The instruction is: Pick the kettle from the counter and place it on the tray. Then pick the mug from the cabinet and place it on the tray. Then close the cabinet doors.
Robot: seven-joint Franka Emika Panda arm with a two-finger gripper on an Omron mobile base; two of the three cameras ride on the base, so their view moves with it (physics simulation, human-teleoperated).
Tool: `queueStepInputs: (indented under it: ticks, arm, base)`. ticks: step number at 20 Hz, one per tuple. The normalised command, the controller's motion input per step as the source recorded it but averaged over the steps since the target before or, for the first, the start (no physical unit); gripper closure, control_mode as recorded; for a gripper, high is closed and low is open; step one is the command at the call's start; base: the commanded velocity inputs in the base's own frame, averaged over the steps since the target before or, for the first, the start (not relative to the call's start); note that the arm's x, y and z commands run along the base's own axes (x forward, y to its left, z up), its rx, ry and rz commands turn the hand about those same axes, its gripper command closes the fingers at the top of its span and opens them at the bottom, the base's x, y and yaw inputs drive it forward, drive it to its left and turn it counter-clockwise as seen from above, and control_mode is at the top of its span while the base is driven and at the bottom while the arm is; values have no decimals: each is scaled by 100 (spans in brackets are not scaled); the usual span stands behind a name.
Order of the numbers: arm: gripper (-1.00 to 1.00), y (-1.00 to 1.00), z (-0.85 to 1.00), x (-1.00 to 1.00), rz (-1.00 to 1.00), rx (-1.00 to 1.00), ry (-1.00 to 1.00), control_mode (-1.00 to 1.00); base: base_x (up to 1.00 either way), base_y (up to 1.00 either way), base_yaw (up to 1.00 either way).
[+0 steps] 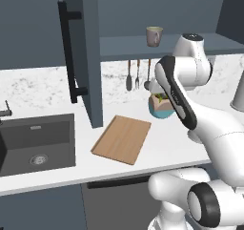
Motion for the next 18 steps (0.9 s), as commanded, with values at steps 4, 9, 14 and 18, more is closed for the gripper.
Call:
queueStepInputs:
  ticks: [4,9,14,18]
  arm:
    - [-100,-21,-2,0,0,0,0,-100]
    - [-100,-74,-10,0,0,0,0,-100]
    - [-100,-74,-19,-2,0,-1,0,-100]
    - [-100,-45,-24,0,0,0,0,-100]
  base:
    - [0,0,0]
    - [0,0,0]
    - [0,0,0]
    - [0,0,0]
